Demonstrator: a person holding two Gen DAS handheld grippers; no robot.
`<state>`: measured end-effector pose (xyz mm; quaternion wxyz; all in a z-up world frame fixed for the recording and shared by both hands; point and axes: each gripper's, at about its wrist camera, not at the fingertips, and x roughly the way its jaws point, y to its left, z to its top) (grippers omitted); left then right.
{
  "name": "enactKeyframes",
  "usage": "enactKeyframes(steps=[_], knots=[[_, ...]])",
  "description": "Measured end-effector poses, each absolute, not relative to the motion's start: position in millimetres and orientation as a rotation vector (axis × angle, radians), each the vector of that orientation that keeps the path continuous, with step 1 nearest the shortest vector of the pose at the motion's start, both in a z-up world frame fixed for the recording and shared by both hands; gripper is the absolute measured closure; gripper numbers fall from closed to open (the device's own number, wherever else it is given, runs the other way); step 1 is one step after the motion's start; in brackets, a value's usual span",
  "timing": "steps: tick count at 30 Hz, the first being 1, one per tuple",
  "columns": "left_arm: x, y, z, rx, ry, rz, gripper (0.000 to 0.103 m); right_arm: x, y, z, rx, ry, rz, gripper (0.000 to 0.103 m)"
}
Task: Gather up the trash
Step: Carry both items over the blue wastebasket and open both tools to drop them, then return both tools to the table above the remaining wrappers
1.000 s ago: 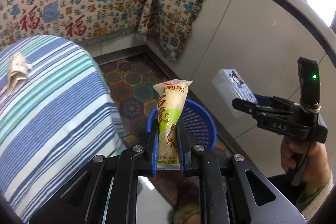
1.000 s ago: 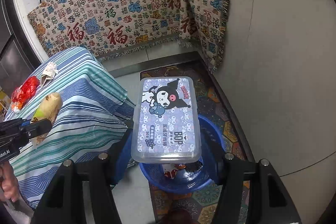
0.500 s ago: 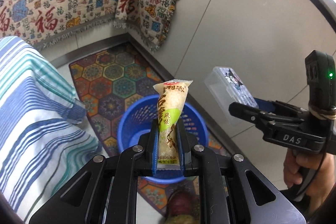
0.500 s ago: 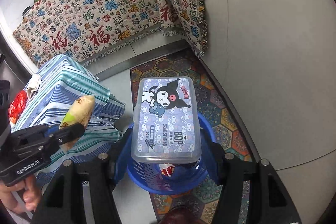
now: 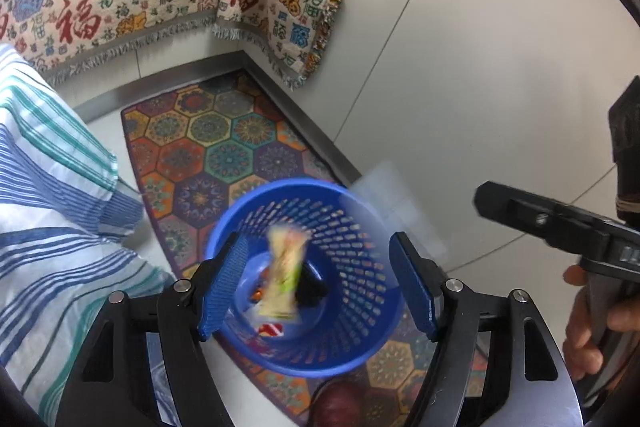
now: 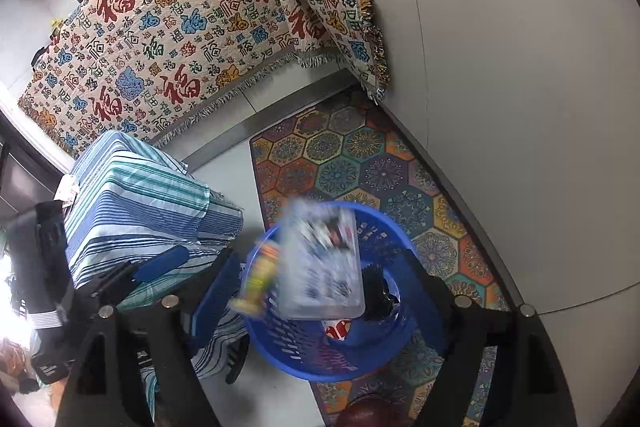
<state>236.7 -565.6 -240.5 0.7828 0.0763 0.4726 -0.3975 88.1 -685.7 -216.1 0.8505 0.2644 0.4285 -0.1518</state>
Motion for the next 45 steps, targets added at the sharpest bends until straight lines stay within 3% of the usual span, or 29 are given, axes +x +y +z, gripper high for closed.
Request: enactKeyframes(steps=[7,14,23,32,45], knots=[[228,-532,-199,0.139,0.938,-0.871,0.026,91,-671,-186,0.471,0.817,-0.345,0.021],[204,-453,-145,0.178,0.831,-0.823,0.007,116,-615,-149,0.275,0.746,-0.304,0.021],[205,-296,-151,0.265,0.866,-0.557,0.006,163,-482,-131,0.087,0.731,-0.102,0.021],[237,-166,-159,0.147,0.904,-0.276,0.006,222,-349,-152,0.013,0.842,0.127,0.021],[258,-117,-169,0.066,0.921,-0.148,0.006,256,-301,-177,-0.052,0.946,0.151,0.021]])
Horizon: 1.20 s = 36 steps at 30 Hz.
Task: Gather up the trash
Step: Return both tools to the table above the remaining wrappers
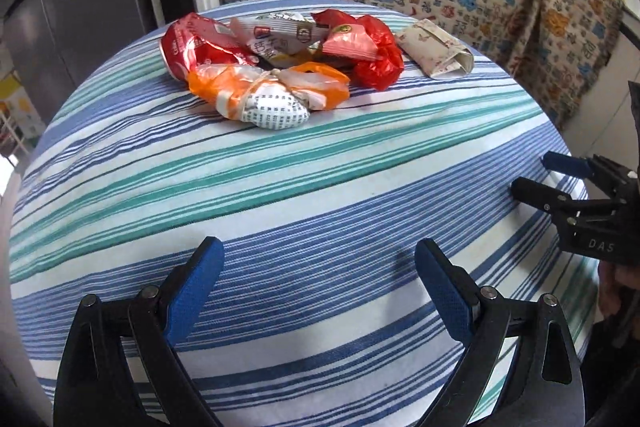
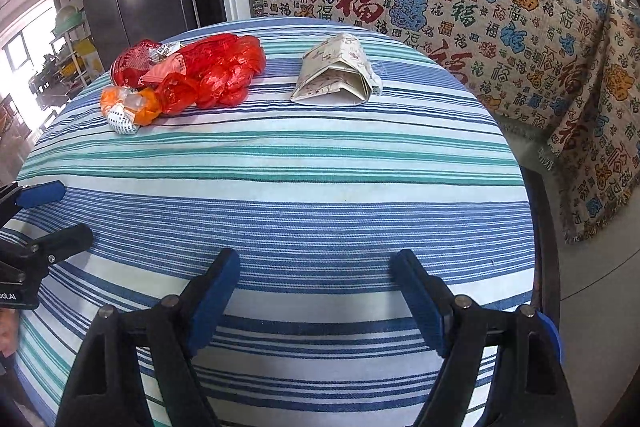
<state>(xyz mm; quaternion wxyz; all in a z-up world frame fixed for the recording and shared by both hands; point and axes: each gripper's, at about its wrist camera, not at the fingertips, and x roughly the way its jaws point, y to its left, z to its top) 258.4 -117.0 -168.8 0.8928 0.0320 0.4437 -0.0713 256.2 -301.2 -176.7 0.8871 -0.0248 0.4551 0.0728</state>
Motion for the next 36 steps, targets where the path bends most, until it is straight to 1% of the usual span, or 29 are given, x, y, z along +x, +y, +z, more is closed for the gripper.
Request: enactKeyframes(steps=[9,23,27,33,36], knots=[[269,-114,-174,0.101,0.928,-0.083,0.0,259,-303,-177,-0.057,0.939,0.164,0.018],[268,-108,-172,0.078,0.92,-0.076,0.0,259,-302,-178,-0.056,0.92,0.158,0.018],[270,-91,-155,0.019,0.891,-0.099,0.001,258,-302,-178,-0.057,0.92,0.159,0.017],[313,-48,-116,-0.171,0.826,-0.032,0.001,258,-302,-178,-0.057,0.92,0.158,0.017],[350,-38,-121,-0.228,0.855,0.029,0.001,258,-302,-178,-0.057,0.919,0.159,0.017]])
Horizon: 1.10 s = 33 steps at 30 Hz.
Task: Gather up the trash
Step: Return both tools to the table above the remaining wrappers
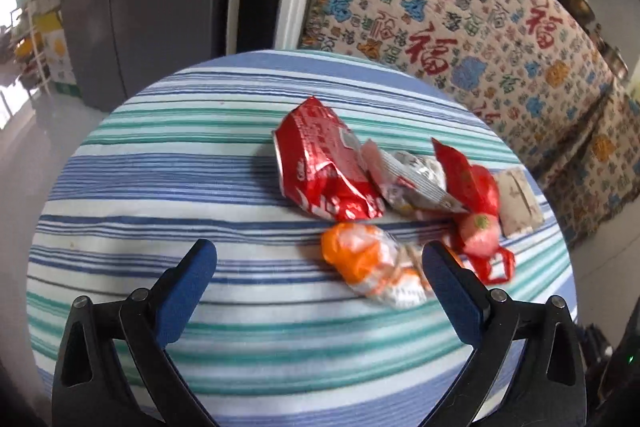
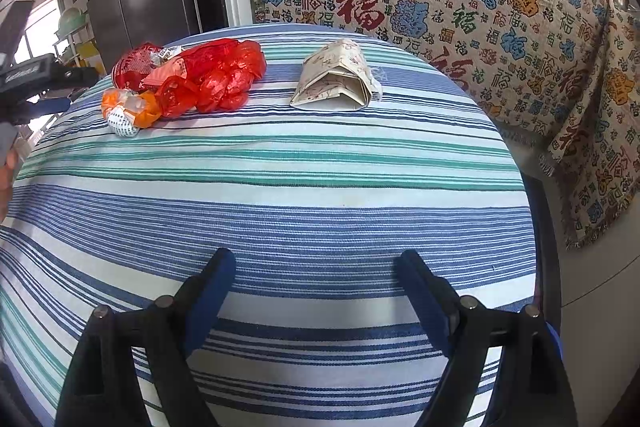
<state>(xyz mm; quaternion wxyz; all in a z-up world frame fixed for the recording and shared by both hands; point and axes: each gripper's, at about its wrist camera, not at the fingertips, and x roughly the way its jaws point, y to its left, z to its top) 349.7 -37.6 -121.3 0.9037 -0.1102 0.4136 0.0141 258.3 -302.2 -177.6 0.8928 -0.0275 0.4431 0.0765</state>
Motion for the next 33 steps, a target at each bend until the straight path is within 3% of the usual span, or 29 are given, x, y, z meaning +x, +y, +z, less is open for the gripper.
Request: enactKeyframes(steps=[5,12,16,23,28,33], knots=[[366,-47,-147,-0.162,0.92,0.067,0.001,258,-302,-178,-0.057,0.919,0.159,0.017],[309,-69,-146,-0.016,1.039,-0.152,0.002,258,-302,-179,-0.058,0.918,0.158,0.017],[292,-82,-126,0.072,0.925,-0.271,0.001,258,-302,-179,-0.057,0.918,0.158,0.017],[339,-96,-104,0.177,0.758,-0.381,0.001,259,-305,-178,-0.053,0.915,0.154,0.017],[365,-119,-129,0.282,0.901,-0.585,0.002,259,-305,-178,-0.052,0.915,0.154,0.017],[320,-126,-122,0.256,0.999,-0.916,0.002,260,-304,-179,-0.052,0.914,0.154,0.017]])
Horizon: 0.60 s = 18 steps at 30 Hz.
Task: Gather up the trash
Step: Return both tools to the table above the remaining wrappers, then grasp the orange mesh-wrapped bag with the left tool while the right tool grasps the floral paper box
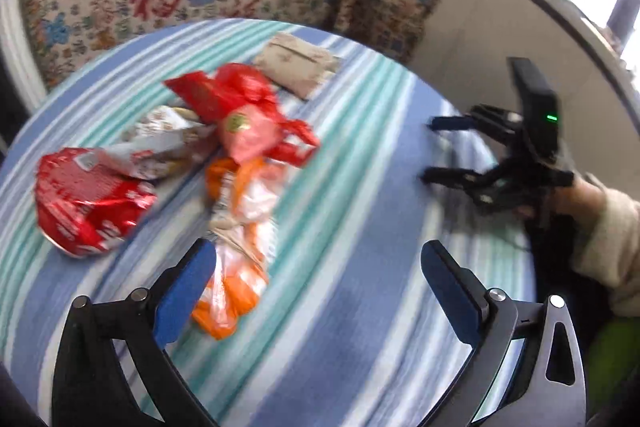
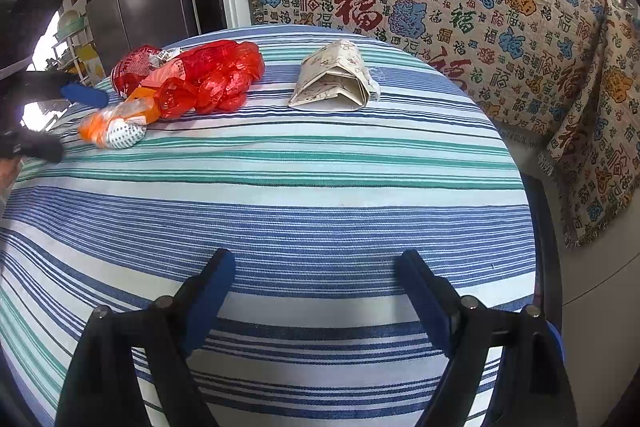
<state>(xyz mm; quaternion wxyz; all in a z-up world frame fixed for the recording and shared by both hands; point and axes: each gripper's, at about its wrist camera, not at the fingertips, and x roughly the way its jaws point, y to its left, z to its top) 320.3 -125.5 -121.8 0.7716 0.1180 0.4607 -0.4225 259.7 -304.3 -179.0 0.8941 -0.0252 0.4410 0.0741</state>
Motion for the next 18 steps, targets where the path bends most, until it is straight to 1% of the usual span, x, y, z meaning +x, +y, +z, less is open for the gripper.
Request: enactKeyframes(steps=[3,5,7,9,13,15,16,17,18], knots=[[307,-124,-109,0.246,0.942,-0.919,0.002,259,-303,-180,-0.052,0.914,0.152,0.016],[315,-123,-107,0.212,0.893,-0.84,0.001,259,-303,-180,-0.052,0.914,0.152,0.016],[328,-127,-114,0.218,0.874,-0.716,0.001,259,-304,-180,-0.052,0.913,0.152,0.016],[342,-134,-131,0.225,0.906,-0.655,0.001,259,-304,-180,-0.052,0.913,0.153,0.016],[345,-145,-157,0.342,0.912,-0.549,0.003,259,-304,-181,-0.052,0.912,0.154,0.016],[343,-144,-157,0.341,0.892,-0.521,0.01,259,-304,-181,-0.053,0.912,0.154,0.016],[341,-143,-156,0.325,0.886,-0.516,0.024,258,-303,-181,-0.052,0.912,0.153,0.016],[338,-141,-155,0.299,0.882,-0.5,0.036,259,-303,-181,-0.052,0.912,0.153,0.016],[336,-140,-156,0.276,0.883,-0.475,0.041,259,-303,-181,-0.052,0.912,0.153,0.016]])
